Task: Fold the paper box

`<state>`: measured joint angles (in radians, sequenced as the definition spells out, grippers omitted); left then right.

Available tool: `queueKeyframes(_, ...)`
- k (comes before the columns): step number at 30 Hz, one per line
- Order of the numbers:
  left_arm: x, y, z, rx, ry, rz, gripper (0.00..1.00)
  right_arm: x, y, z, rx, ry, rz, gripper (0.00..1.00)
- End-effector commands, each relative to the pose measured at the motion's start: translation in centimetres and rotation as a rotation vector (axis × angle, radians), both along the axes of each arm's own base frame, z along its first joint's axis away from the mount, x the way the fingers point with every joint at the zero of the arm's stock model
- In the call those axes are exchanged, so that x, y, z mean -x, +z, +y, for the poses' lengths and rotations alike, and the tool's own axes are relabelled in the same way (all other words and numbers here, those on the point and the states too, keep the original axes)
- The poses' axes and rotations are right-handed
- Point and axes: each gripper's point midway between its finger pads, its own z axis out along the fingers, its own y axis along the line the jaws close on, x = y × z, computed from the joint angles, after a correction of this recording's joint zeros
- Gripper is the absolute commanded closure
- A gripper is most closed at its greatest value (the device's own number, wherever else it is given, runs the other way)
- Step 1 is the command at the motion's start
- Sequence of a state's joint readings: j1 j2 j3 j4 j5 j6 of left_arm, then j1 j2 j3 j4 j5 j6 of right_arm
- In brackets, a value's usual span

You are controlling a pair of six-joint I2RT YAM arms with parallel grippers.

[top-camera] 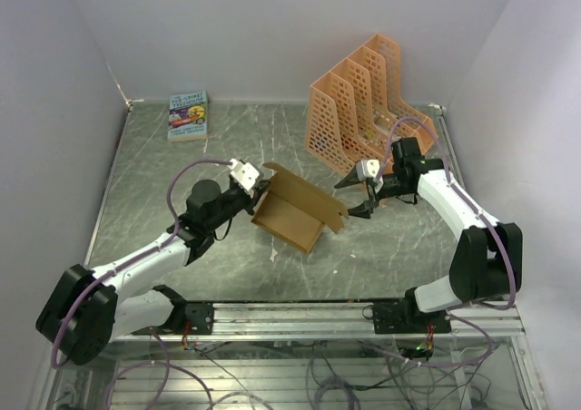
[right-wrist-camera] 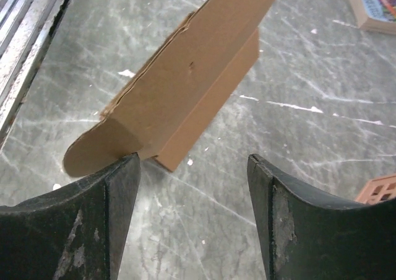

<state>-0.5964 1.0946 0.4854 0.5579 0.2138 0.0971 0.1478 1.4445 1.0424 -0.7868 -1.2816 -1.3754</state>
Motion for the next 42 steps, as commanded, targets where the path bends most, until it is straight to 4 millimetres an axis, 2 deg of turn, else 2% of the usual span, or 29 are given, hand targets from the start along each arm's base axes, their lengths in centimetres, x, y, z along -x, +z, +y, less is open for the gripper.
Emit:
queueKeyframes(1,-1.9,3.0,0.7,0.049,0.086,-0.078,0.93,2.0,-1.4,-0.3,0.034,0.067,0.035,0.28)
queueKeyframes(4,-2.0,2.6,0.6,0.046,0.086,-0.071,0.93,2.3,-1.7,-0.2,0.028,0.064,0.056,0.23)
queueKeyframes(9,-2.0,2.1,0.3,0.054,0.077,-0.055,0.93,1.4,-2.8,0.7,0.05,0.001,0.068,0.22)
queueKeyframes(11,-2.1,2.0,0.3,0.059,0.08,-0.049,0.93,0.5,-2.5,1.2,0.041,-0.039,0.033,0.2)
queueKeyframes(15,-2.2,1.6,0.2,0.074,0.087,-0.025,0.93,0.3,-2.8,2.0,0.039,-0.079,0.061,0.2)
queueKeyframes(21,-1.9,1.4,0.2,0.098,0.083,-0.011,0.93,0.1,-3.1,2.3,0.03,-0.095,0.1,0.33)
queueKeyframes(26,-1.8,1.3,0.5,0.103,0.097,0.001,0.93,0.8,-3.7,2.5,0.043,-0.068,0.087,0.43)
queueKeyframes(36,-2.7,0.2,0.8,0.121,0.169,0.067,0.93,1.5,-4.6,2.9,0.084,-0.047,0.037,0.44)
queueKeyframes(42,-2.9,-0.6,0.6,0.102,0.219,0.106,0.92,1.8,-4.8,3.3,0.098,-0.042,0.028,0.49)
